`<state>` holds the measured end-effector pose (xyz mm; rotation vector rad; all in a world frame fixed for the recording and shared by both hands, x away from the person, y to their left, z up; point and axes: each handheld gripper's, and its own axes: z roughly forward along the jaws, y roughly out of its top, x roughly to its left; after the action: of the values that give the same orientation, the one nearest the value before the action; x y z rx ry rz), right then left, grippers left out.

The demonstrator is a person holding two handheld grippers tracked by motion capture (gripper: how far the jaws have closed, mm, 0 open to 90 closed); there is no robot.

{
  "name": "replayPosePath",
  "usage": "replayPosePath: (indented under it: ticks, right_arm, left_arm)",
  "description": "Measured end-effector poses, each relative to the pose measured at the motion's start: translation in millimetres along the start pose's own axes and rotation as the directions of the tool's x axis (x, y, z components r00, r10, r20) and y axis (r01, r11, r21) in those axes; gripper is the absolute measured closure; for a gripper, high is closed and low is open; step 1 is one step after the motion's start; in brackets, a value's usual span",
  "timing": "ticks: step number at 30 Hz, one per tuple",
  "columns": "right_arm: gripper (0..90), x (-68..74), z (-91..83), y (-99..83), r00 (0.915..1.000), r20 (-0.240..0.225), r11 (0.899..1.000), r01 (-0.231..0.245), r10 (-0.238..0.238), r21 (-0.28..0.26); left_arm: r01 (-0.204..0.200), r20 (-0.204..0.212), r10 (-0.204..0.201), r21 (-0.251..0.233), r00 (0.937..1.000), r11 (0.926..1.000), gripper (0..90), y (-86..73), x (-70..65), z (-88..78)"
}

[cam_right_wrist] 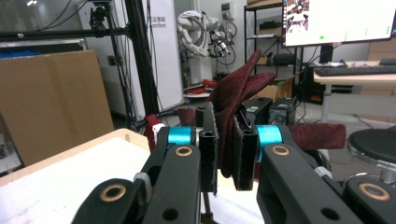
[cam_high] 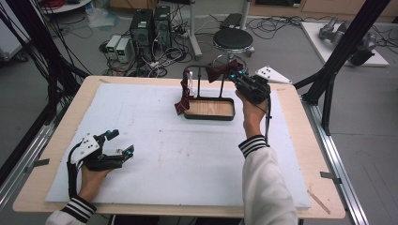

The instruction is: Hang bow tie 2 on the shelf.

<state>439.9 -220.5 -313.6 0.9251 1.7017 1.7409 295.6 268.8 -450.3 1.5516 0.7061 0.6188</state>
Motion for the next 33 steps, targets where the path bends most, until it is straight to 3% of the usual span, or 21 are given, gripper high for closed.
replayPosePath:
  ticks: [11,13,18,23,26,33]
  right_arm:
    - [84.0,-2.2,-14.5,-11.4,0.9988,-0.032,0.999,-0.036,0.037,0.032]
    - [84.0,-4.1,-18.3,-16.7,0.9985,-0.028,0.996,-0.045,0.047,0.072]
    - [84.0,-7.9,-20.9,-26.5,0.9977,-0.024,0.993,-0.061,0.064,0.097]
    - [84.0,-5.9,-18.4,-26.9,0.9984,-0.028,0.995,-0.047,0.05,0.089]
    - [84.0,-2.8,-13.5,-29.5,0.9991,-0.03,0.992,-0.025,0.029,0.122]
    - [83.9,2.0,-7.3,-31.4,0.9993,-0.036,0.991,-0.001,0.006,0.132]
  left_arm:
    - [-0.002,0.001,0.002,0.0,1.0,1.0,12.0,0.0,-0.6,0.3]
    - [0.0,0.001,0.0,0.0,1.0,1.0,12.0,0.1,-0.6,0.3]
    - [-0.001,-0.002,0.001,0.0,1.0,1.0,12.0,0.0,-0.9,0.7]
    - [0.0,-0.001,0.0,0.0,1.0,1.0,12.1,0.0,-0.7,0.7]
    - [0.0,0.0,0.0,0.001,1.0,1.0,12.1,0.1,-0.6,0.6]
    - [0.001,0.001,-0.001,0.0,1.0,1.0,12.3,0.0,-0.3,0.7]
